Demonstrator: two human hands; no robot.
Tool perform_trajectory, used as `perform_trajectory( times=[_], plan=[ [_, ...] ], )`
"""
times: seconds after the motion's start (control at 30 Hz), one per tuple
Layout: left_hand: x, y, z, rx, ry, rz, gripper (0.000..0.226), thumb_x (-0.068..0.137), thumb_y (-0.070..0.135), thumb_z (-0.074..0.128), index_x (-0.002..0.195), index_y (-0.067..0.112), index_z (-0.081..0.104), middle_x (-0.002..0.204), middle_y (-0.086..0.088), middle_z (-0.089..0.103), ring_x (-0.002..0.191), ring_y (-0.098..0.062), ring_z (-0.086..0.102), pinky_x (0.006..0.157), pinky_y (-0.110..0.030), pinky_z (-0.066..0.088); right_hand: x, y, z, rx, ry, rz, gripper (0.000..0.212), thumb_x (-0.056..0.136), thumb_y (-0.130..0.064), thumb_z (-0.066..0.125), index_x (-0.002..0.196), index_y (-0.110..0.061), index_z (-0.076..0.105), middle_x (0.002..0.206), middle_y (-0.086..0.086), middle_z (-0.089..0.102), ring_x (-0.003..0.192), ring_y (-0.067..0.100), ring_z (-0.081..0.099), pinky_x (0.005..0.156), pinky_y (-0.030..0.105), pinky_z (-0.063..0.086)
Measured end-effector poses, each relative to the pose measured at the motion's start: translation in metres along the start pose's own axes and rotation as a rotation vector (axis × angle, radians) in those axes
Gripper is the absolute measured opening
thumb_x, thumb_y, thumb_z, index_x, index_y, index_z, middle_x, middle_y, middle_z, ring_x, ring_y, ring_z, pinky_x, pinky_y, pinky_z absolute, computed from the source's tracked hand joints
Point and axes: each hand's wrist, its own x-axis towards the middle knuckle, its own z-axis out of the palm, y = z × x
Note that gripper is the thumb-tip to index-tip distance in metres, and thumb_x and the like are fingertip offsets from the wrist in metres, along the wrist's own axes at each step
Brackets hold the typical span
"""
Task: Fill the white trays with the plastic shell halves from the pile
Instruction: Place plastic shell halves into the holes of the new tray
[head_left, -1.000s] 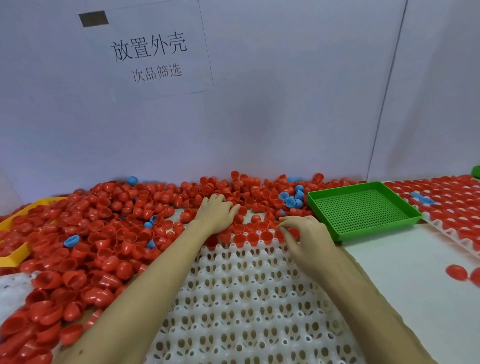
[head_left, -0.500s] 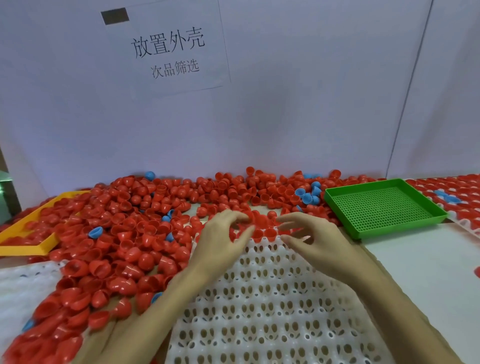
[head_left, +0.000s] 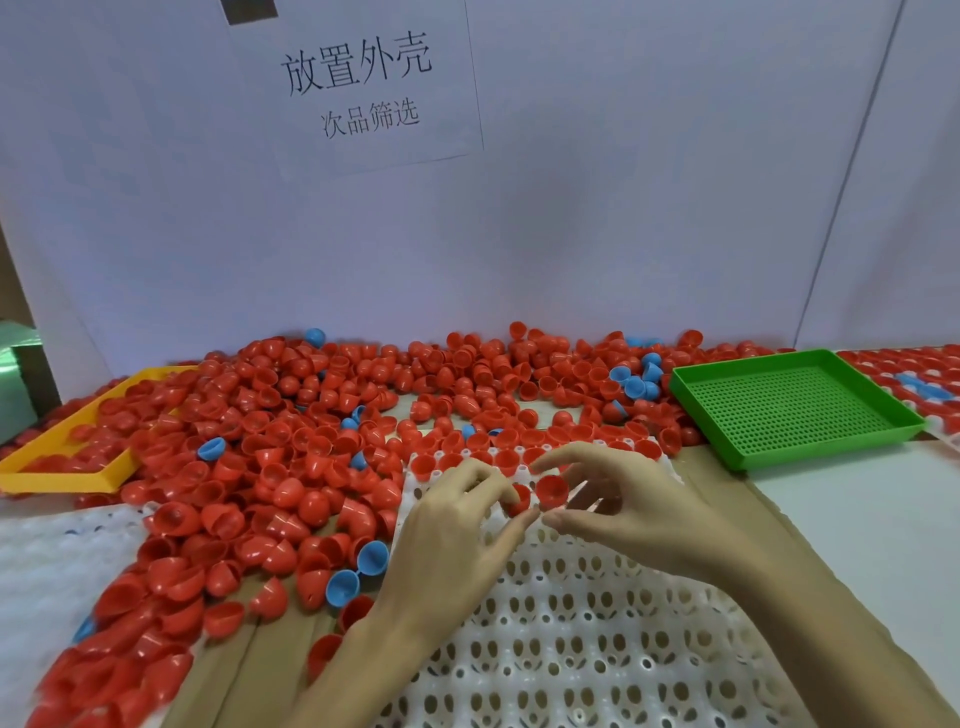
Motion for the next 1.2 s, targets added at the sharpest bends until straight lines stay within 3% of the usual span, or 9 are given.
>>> perform_trajectory(
  times=[0.1, 0.23, 0.33, 0.47, 0.6, 0.7, 0.97, 1.1, 1.2],
  plan=[
    [-0.001, 0.000, 0.000, -0.021, -0.019, 0.000, 0.017, 0.095, 0.040, 0.074, 0.091, 0.024, 0.068, 0.094, 0.017, 0.063, 0.091, -0.006, 0.064, 0.082, -0.029, 0.055, 0.001, -0.001, 0.001, 0.048, -0.013, -0.015, 0.025, 0.094, -0.033, 0.077, 0.118, -0.037, 0.071, 0.106, -0.010, 0.075, 0.088, 0.011, 0.077, 0.074, 0.027, 0.062],
    [0.000, -0.002, -0.005, -0.128, -0.085, -0.007, 0.021, 0.094, 0.048, 0.074, 0.100, 0.028, 0.071, 0.098, 0.018, 0.066, 0.098, -0.007, 0.065, 0.087, -0.021, 0.051, 0.000, -0.002, 0.004, 0.001, 0.015, -0.013, 0.035, 0.100, -0.030, 0.068, 0.135, -0.031, 0.065, 0.107, -0.013, 0.076, 0.088, 0.007, 0.077, 0.074, 0.027, 0.062],
    [0.002, -0.009, -0.011, -0.183, -0.093, -0.039, 0.015, 0.091, 0.040, 0.080, 0.099, 0.028, 0.075, 0.101, 0.018, 0.066, 0.101, -0.008, 0.066, 0.087, -0.019, 0.051, 0.000, -0.003, 0.004, -0.002, 0.032, -0.006, 0.036, 0.101, -0.032, 0.068, 0.136, -0.033, 0.063, 0.105, -0.011, 0.075, 0.088, 0.006, 0.076, 0.072, 0.026, 0.062],
    [0.002, -0.016, -0.021, -0.042, -0.082, -0.021, 0.016, 0.089, 0.033, 0.083, 0.094, 0.030, 0.068, 0.098, 0.019, 0.062, 0.098, -0.005, 0.063, 0.088, -0.026, 0.053, -0.001, -0.003, 0.004, -0.026, 0.042, 0.020, 0.031, 0.101, -0.028, 0.067, 0.131, -0.034, 0.064, 0.106, -0.012, 0.075, 0.086, 0.006, 0.076, 0.072, 0.026, 0.062],
    [0.003, -0.034, -0.035, 0.164, -0.040, -0.078, 0.023, 0.087, 0.046, 0.077, 0.086, 0.034, 0.058, 0.088, 0.022, 0.053, 0.086, 0.005, 0.052, 0.084, -0.019, 0.042, 0.000, -0.001, 0.004, -0.073, 0.058, 0.045, 0.026, 0.103, -0.029, 0.063, 0.129, -0.034, 0.065, 0.103, -0.013, 0.075, 0.084, 0.003, 0.075, 0.073, 0.027, 0.062],
    [0.003, -0.054, -0.046, 0.314, -0.053, -0.151, 0.029, 0.087, 0.052, 0.077, 0.081, 0.030, 0.058, 0.084, 0.018, 0.053, 0.082, -0.002, 0.050, 0.085, -0.026, 0.044, 0.000, 0.000, 0.005, -0.123, 0.050, 0.070, 0.024, 0.104, -0.029, 0.061, 0.127, -0.034, 0.066, 0.102, -0.015, 0.073, 0.084, 0.001, 0.074, 0.074, 0.027, 0.062],
    [0.002, -0.066, -0.048, 0.298, -0.122, -0.193, 0.036, 0.088, 0.071, 0.059, 0.083, 0.036, 0.066, 0.084, 0.017, 0.058, 0.080, 0.001, 0.054, 0.078, -0.020, 0.045, 0.000, -0.001, 0.007, -0.150, 0.046, 0.080, 0.019, 0.104, -0.025, 0.061, 0.120, -0.031, 0.071, 0.104, -0.016, 0.073, 0.082, 0.001, 0.074, 0.077, 0.029, 0.062],
    [0.006, -0.076, -0.057, 0.229, 0.019, -0.249, 0.025, 0.099, 0.052, 0.060, 0.086, 0.032, 0.067, 0.085, 0.016, 0.060, 0.078, -0.003, 0.057, 0.070, -0.026, 0.050, 0.000, 0.001, 0.005, -0.147, 0.047, 0.080, 0.019, 0.104, -0.025, 0.061, 0.117, -0.033, 0.072, 0.105, -0.017, 0.074, 0.083, 0.001, 0.074, 0.077, 0.030, 0.063],
    [0.005, -0.097, -0.062, 0.341, 0.098, -0.301, 0.013, 0.101, 0.031, 0.064, 0.111, 0.024, 0.069, 0.109, 0.010, 0.063, 0.103, -0.012, 0.056, 0.089, -0.035, 0.052, 0.000, 0.001, 0.006, -0.166, 0.040, 0.081, 0.019, 0.104, -0.026, 0.061, 0.116, -0.035, 0.072, 0.105, -0.018, 0.074, 0.084, 0.000, 0.074, 0.078, 0.029, 0.063]
  ],
)
